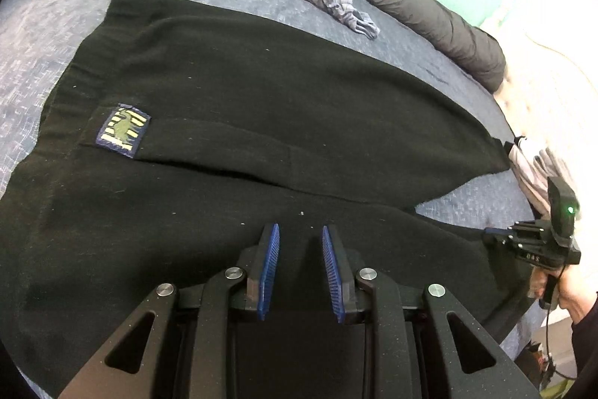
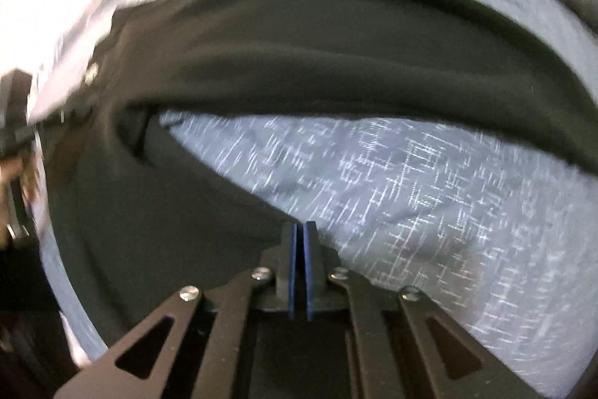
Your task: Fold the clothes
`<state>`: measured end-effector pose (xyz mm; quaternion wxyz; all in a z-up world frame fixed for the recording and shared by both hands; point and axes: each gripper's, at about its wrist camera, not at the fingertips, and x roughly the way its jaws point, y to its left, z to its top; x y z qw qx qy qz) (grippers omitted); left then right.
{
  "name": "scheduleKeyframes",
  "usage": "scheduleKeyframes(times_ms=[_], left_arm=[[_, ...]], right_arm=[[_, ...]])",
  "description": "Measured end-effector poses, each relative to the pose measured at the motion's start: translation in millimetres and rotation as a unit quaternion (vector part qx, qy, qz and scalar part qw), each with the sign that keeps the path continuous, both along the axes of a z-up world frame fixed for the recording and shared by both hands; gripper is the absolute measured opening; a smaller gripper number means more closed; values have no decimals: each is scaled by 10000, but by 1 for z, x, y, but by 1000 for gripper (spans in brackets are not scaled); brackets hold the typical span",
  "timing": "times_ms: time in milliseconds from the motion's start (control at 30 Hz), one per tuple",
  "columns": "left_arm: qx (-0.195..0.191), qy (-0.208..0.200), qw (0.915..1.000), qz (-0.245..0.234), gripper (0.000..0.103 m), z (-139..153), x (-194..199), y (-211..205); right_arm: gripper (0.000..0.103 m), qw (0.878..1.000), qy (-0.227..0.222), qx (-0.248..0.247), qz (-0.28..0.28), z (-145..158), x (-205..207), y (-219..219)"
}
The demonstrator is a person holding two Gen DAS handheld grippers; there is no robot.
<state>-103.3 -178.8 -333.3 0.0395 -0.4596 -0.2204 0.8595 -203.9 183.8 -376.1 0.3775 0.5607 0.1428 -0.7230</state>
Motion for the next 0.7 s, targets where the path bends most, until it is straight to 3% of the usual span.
scheduleKeyframes(times_ms=[100, 233, 367, 433, 467, 500, 700], left_arm=[[6, 4, 10000, 38, 26, 0, 0, -2], [53, 9, 10000, 30, 26, -2, 2, -3], [110, 41, 9999, 66, 26, 0, 2, -5], [79, 86, 9999, 73, 26, 4, 2, -5], [69, 113, 9999, 76, 26, 6, 3, -4], [60, 141, 9999, 79, 26, 8, 3, -4], [46, 158, 9999, 52, 27, 9, 6, -3]], right_arm=[[3, 9983, -146, 36, -568, -11, -15, 10], [3, 9959, -87, -232, -870, 4, -20, 21], [5, 9988, 70, -321, -363, 25, -6, 0], [14, 9996, 140, -253, -17, 28, 8, -21], [27, 9995, 173, -199, 163, 27, 14, -33], [32, 9991, 221, -107, 341, 25, 20, -47], [33, 9923, 370, -129, 1172, 20, 61, -102]])
